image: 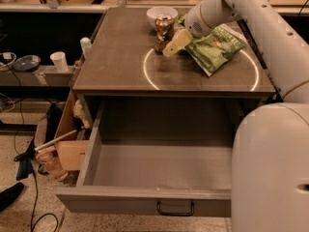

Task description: Place orange can into top drawer

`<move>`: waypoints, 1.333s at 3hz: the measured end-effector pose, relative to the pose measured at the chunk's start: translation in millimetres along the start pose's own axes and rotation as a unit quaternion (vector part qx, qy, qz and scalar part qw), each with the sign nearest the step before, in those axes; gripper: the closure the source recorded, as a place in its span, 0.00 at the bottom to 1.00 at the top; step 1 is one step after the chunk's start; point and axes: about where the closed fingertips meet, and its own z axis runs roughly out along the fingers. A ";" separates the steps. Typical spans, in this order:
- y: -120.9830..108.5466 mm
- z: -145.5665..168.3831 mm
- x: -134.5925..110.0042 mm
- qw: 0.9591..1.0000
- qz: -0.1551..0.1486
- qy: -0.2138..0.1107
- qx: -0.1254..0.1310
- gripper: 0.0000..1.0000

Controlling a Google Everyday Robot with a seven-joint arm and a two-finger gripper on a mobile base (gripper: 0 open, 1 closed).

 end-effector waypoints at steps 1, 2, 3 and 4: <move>3.8 2.6 -6.0 1.000 0.003 -0.015 -0.011 0.00; 9.6 9.2 -21.5 0.999 0.005 -0.041 -0.023 0.00; 18.2 17.1 -37.7 0.998 0.000 -0.059 -0.038 0.00; 25.6 24.4 -50.2 0.996 -0.009 -0.070 -0.048 0.00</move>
Offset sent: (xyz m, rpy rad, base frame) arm 0.0003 0.0379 0.0224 0.1468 -0.0179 0.0689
